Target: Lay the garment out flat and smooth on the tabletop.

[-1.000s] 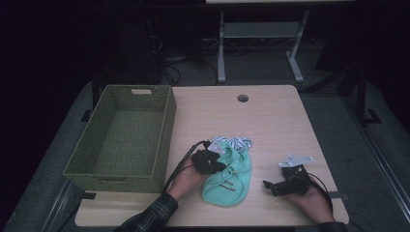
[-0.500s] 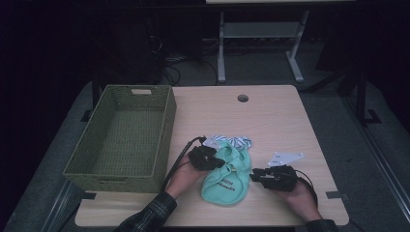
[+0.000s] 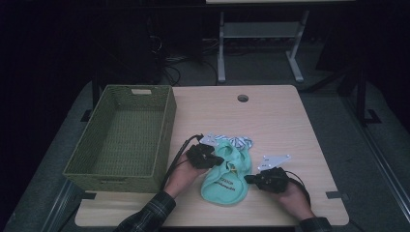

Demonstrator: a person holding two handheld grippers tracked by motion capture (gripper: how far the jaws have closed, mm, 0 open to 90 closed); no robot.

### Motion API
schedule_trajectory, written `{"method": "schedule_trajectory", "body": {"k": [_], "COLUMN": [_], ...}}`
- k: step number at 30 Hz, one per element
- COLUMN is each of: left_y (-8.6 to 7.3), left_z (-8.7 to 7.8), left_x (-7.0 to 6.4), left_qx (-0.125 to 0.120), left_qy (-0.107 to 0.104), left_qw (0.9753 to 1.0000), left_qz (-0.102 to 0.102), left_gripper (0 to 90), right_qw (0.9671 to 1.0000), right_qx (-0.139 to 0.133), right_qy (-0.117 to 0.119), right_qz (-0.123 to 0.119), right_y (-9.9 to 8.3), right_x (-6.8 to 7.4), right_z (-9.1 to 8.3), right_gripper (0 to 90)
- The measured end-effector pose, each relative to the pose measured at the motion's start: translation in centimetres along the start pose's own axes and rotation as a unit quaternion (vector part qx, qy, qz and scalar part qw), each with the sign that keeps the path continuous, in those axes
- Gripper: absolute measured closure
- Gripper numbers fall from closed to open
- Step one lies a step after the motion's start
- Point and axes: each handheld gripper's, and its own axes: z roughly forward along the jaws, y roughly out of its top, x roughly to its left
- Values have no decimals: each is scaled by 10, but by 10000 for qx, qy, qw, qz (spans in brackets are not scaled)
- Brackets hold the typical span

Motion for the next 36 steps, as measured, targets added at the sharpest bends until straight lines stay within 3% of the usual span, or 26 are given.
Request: {"method": "schedule_trajectory", "body": {"k": [9, 15, 18, 24, 31, 36], "left_y": [-4, -8, -11, -16, -21, -23], "left_z": [-11, -9, -4, 6, 2, 0], "left_x": [11, 15, 17, 18, 14, 5], "left_qx": [-79, 152, 432, 504, 465, 456], "left_qy": [218, 395, 629, 553, 466, 367], "left_qw": [9995, 9986, 9968, 9970, 9974, 9980], "left_qz": [-214, -328, -255, -203, -286, -257], "left_gripper": [897, 897, 896, 868, 716, 695], "right_qw": [9998, 9994, 9992, 9993, 9993, 9994], "right_qx": [110, 153, 165, 139, 129, 147], "right_qy": [-152, -265, -306, -295, -281, -268], "right_qz": [58, 151, 172, 180, 227, 190], "right_y": [-6, -9, -10, -11, -12, -12], "right_x": [-10, -17, -20, -22, -22, -22], "right_z": [-11, -18, -19, -20, -20, -21], "right_gripper": [898, 898, 898, 897, 892, 884]}}
